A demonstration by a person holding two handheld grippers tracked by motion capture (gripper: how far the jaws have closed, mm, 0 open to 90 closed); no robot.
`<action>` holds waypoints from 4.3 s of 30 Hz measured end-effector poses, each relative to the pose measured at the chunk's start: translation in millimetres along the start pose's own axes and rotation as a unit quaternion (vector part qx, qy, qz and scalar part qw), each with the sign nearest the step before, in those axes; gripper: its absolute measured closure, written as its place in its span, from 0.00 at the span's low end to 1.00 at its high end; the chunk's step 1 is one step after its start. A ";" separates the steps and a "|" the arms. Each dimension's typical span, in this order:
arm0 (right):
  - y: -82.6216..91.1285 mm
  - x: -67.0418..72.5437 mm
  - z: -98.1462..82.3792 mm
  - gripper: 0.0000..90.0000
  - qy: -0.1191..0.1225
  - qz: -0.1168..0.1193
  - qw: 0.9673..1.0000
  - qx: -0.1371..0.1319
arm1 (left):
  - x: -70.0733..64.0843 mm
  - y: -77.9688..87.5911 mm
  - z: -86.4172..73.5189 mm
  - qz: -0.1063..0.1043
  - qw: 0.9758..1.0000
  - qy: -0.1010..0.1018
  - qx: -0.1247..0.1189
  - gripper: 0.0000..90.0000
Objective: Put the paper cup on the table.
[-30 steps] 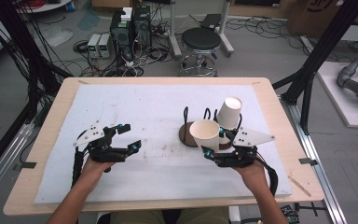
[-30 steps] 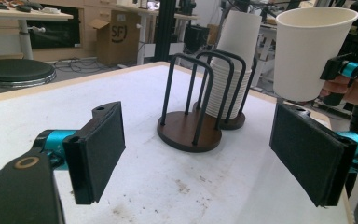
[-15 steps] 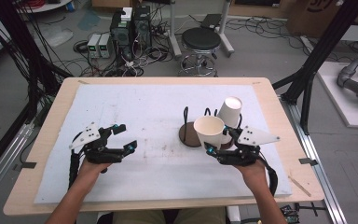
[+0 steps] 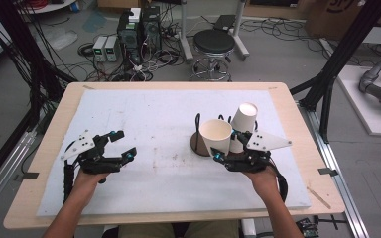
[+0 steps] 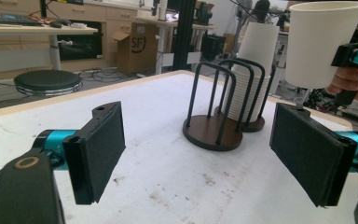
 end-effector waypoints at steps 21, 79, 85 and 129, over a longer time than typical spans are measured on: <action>26.1 -10.7 4.2 0.37 -0.006 -0.023 1.000 0.005 | 1.6 -3.6 -1.8 0.000 1.000 -0.002 0.003 0.20; -188.1 30.6 -91.0 0.36 -0.086 -0.024 0.993 0.082 | 39.5 36.2 16.2 0.077 0.996 -0.017 -0.032 0.20; -190.0 31.9 -93.3 0.36 -0.083 -0.013 0.990 0.111 | 39.4 35.5 15.6 0.076 0.996 -0.017 -0.032 0.20; -114.0 28.8 -69.1 0.24 -0.060 0.007 0.988 0.139 | 38.9 32.9 8.4 0.076 0.997 -0.016 -0.014 0.21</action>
Point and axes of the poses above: each handheld gripper's, and its own axes: y roughly backward along the jaws, z roughly out of its top, x roughly to its left, the point moved 5 cm from there along -y, roughly forward along the jaws, and after that the axes turned 12 degrees about -x, right-handed, at the moved point
